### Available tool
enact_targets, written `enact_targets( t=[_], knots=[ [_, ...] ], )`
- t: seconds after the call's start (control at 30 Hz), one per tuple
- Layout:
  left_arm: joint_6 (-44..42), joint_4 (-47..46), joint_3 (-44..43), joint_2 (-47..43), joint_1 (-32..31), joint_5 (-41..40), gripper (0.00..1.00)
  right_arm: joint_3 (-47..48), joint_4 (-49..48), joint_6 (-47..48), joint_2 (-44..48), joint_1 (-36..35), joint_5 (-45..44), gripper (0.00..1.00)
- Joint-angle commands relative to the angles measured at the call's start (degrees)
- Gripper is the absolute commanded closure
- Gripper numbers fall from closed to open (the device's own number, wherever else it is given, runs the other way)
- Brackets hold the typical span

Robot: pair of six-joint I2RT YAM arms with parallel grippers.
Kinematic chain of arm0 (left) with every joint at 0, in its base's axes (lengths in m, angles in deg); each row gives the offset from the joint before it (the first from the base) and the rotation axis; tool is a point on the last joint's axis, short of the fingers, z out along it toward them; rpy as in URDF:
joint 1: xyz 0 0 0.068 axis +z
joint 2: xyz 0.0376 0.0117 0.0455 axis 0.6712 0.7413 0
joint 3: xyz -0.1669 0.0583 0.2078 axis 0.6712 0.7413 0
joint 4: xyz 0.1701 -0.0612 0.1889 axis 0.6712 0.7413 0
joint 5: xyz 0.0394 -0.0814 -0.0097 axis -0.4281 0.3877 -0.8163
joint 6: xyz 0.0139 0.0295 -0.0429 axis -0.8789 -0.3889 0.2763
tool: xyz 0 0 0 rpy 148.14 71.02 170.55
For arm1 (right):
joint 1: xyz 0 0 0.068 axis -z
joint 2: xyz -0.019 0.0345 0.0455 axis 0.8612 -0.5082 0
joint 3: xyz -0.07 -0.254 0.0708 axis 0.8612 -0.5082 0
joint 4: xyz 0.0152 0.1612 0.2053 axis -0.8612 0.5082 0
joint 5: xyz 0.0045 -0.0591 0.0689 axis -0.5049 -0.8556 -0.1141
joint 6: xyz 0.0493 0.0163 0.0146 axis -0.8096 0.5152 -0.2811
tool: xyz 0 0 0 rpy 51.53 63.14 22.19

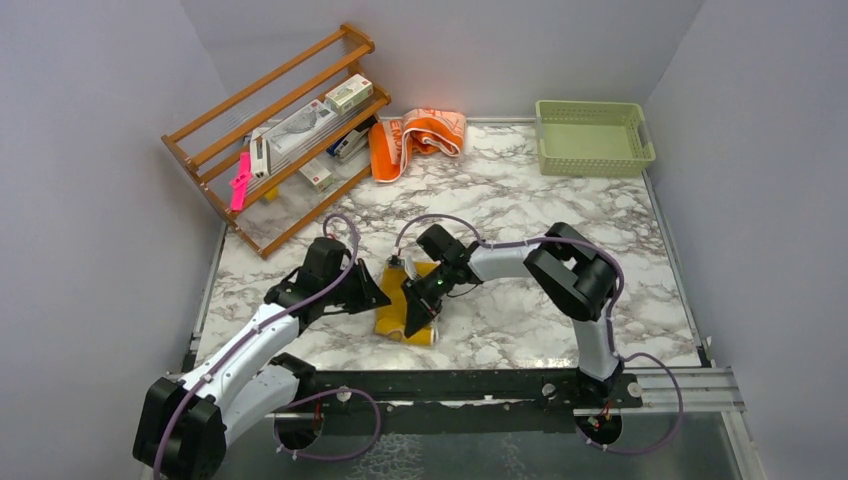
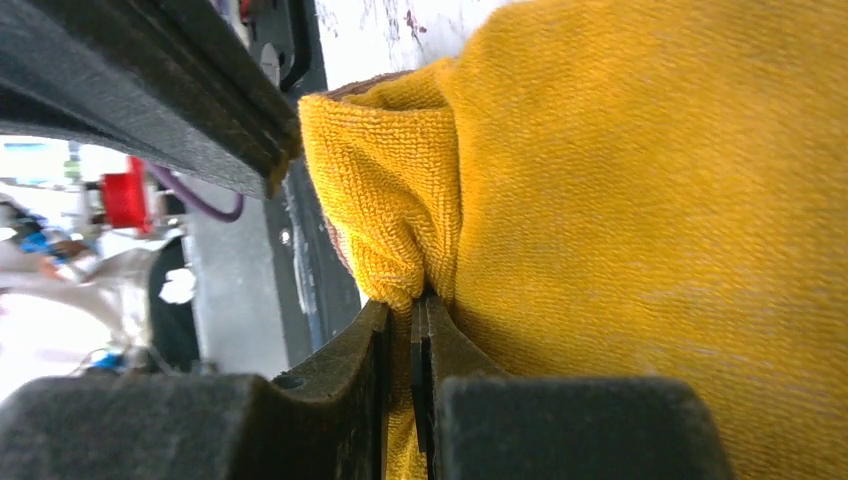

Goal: Roll the towels
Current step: Roll the towel at the center of the board.

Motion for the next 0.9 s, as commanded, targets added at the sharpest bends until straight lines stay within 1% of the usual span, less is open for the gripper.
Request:
enact_targets(
  t=[0.0, 0.07, 0.2, 0.33, 0.47, 0.57, 0.67, 0.77, 0.87],
  knots=[
    [2.43, -4.06, 2.44, -0.95, -0.10, 3.91, 0.99, 0.89, 1.62, -3.04, -5.02, 3.30, 11.15, 0.90],
    [3.40, -5.03, 3.96, -1.62, -0.10, 4.85, 1.00, 1.09, 0.42, -4.41, -6.86, 4.74, 14.30, 0.90],
    [5.62, -8.11, 7.62, -2.42, -0.14, 6.69, 1.00, 3.00, 1.28, -5.61, -10.56, 6.31, 17.03, 0.90],
    [7.08, -11.56, 10.37, -1.97, -0.27, 7.73, 1.00, 4.70, 2.37, -6.86, -13.69, 6.45, 16.36, 0.90],
    [7.44, -13.42, 11.02, -0.10, -0.69, 7.69, 1.00, 6.49, 3.96, -8.04, -15.49, 6.55, 14.71, 0.94],
    [6.99, -14.27, 11.80, 1.66, -0.87, 6.87, 1.00, 7.45, 4.98, -8.28, -16.16, 6.72, 13.78, 0.94],
    [5.87, -14.29, 13.02, 3.75, -0.99, 3.91, 1.00, 8.01, 5.00, -8.88, -16.21, 7.03, 12.90, 0.94],
    [4.97, -14.42, 14.65, 5.53, -1.14, -0.01, 1.00, 9.09, 7.15, -7.76, -15.29, 7.06, 9.01, 0.89],
    [4.63, -15.41, 15.93, 6.62, -1.28, -2.15, 1.00, 10.13, 10.47, -4.91, -11.79, 7.07, 0.67, 0.76]
  ],
)
